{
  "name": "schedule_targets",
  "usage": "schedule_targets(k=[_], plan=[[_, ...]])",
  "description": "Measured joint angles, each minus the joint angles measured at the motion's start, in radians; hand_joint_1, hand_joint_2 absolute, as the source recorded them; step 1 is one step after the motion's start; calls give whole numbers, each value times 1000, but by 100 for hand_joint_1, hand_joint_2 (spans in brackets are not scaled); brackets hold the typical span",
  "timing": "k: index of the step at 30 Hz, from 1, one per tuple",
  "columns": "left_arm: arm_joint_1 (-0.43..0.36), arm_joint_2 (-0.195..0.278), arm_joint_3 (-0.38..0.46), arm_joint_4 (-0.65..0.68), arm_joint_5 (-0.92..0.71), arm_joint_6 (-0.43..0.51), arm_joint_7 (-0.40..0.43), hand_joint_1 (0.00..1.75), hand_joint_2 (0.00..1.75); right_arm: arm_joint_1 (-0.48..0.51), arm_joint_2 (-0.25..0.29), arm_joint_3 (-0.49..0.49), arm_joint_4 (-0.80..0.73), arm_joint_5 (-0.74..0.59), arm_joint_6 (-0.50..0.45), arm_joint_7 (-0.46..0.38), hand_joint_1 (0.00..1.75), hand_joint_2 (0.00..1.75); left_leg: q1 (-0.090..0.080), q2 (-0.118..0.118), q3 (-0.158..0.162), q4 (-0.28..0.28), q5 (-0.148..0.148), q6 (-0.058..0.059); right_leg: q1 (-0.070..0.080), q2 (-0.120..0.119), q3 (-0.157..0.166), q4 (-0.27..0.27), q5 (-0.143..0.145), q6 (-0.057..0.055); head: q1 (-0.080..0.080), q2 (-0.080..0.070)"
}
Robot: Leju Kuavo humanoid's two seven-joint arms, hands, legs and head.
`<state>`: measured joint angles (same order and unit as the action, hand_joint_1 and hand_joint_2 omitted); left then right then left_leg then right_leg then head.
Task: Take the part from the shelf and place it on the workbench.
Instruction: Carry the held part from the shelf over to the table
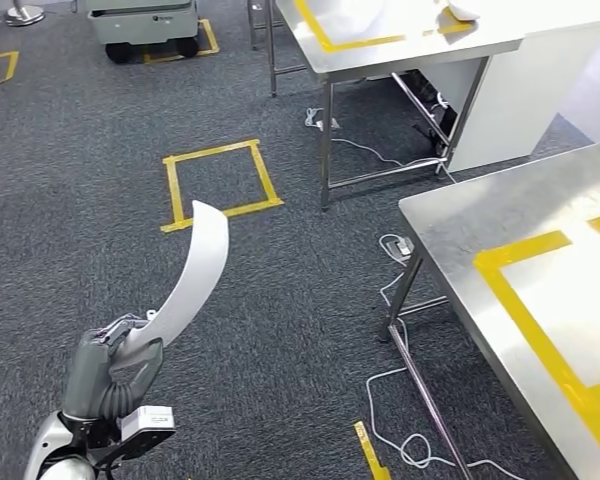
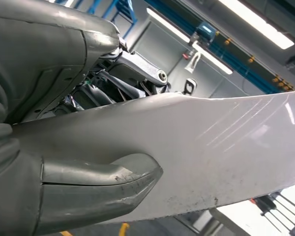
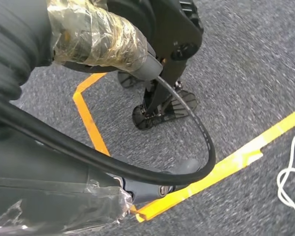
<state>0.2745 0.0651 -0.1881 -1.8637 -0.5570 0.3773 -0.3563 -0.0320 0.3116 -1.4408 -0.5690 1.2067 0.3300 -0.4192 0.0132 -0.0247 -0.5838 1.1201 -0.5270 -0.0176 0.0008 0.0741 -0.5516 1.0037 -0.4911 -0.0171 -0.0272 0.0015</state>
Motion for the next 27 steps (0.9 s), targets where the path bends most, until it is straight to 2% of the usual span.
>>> schedule_targets(k=[1,3,5,7,9,10,11,12,13,14,15,17,18,20,21,23,24,25,26,27], plan=[[0,0,0,0,0,0,0,175,175,-1,0,0,0,0,0,0,0,175,2,-19,23,-57,20,1,1,11,-3,5,-1,4,0,0],[0,0,0,0,0,0,0,175,175,-2,0,0,1,1,0,0,0,175,3,-42,39,-101,22,6,-1,29,-16,9,1,16,1,0],[-1,0,0,0,0,0,0,175,175,2,-1,0,3,1,-2,0,0,175,1,-26,38,-109,26,17,-5,37,-30,9,5,29,1,0],[-2,0,1,0,0,-1,0,175,175,3,-2,0,6,1,-3,-1,0,175,2,-4,41,-116,30,30,-3,0,-51,41,-18,38,5,0],[-1,-1,2,0,1,-3,0,175,175,-1,-4,0,9,2,-6,-2,0,175,0,22,41,-119,30,38,-2,-51,-103,150,-76,43,9,0],[-1,-1,2,0,1,-4,0,175,175,-2,-4,0,11,2,-7,-4,0,175,-1,35,40,-118,30,40,-3,-61,-136,217,-106,46,10,0],[0,-1,2,0,1,-5,0,175,175,-2,-5,0,13,2,-8,-5,0,175,-3,49,40,-118,29,40,-4,-65,-159,267,-122,47,10,0],[0,-1,2,1,1,-6,0,175,175,-1,-6,0,16,2,-9,-6,0,175,-3,61,40,-118,29,40,-4,-68,-167,285,-121,49,10,0],[-1,-1,2,1,1,-7,1,175,175,1,-7,0,19,2,-10,-7,0,175,-3,71,40,-118,28,40,-4,-71,-154,263,-102,48,10,0],[-1,-1,2,1,1,-7,1,175,175,1,-8,0,21,2,-11,-8,0,175,-3,81,42,-118,27,38,-4,-79,-120,204,-69,47,10,0],[-1,-1,2,1,1,-8,2,175,175,1,-9,0,22,3,-12,-9,0,175,-4,91,44,-118,25,36,-3,-97,-79,130,-42,45,10,0],[-2,-1,2,1,1,-9,3,175,175,-2,-11,0,25,2,-13,-10,0,175,-9,107,48,-116,21,27,3,-124,-18,23,-13,37,9,0],[-2,-1,2,1,1,-9,3,175,175,-3,-12,0,26,2,-13,-10,0,175,-10,114,49,-115,20,22,6,-128,-9,6,-14,32,9,0],[-4,-1,2,1,1,-9,4,175,175,-1,-14,0,29,3,-14,-11,0,175,-10,127,52,-116,18,11,8,-110,-9,3,-10,21,9,0],[-5,-1,2,1,1,-9,4,175,175,0,-14,0,30,3,-15,-11,0,175,-8,121,52,-111,12,6,6,-102,-7,0,-7,15,8,0],[-7,-1,1,1,2,-9,5,175,175,0,-15,0,31,3,-16,-11,0,175,-4,82,30,-51,-30,-3,1,-84,-2,-7,-2,4,5,0],[-7,-1,1,1,2,-9,6,175,175,-1,-15,0,32,3,-16,-11,0,175,-3,57,5,8,-62,-6,0,-75,-1,-8,-1,0,3,0],[-6,-1,1,2,2,-9,6,175,175,-2,-16,0,32,3,-16,-11,0,175,-2,42,-28,76,-93,-7,0,-65,-2,-7,0,-2,2,0],[-5,-1,1,2,2,-9,6,175,175,-2,-16,0,33,4,-17,-12,0,175,-2,35,-57,133,-112,-8,1,-54,-2,-7,0,-3,2,0],[-4,-1,1,3,2,-9,7,175,175,-2,-16,0,35,4,-17,-12,0,175,-2,32,-74,163,-112,-8,2,-42,-1,-7,0,-3,2,0]])
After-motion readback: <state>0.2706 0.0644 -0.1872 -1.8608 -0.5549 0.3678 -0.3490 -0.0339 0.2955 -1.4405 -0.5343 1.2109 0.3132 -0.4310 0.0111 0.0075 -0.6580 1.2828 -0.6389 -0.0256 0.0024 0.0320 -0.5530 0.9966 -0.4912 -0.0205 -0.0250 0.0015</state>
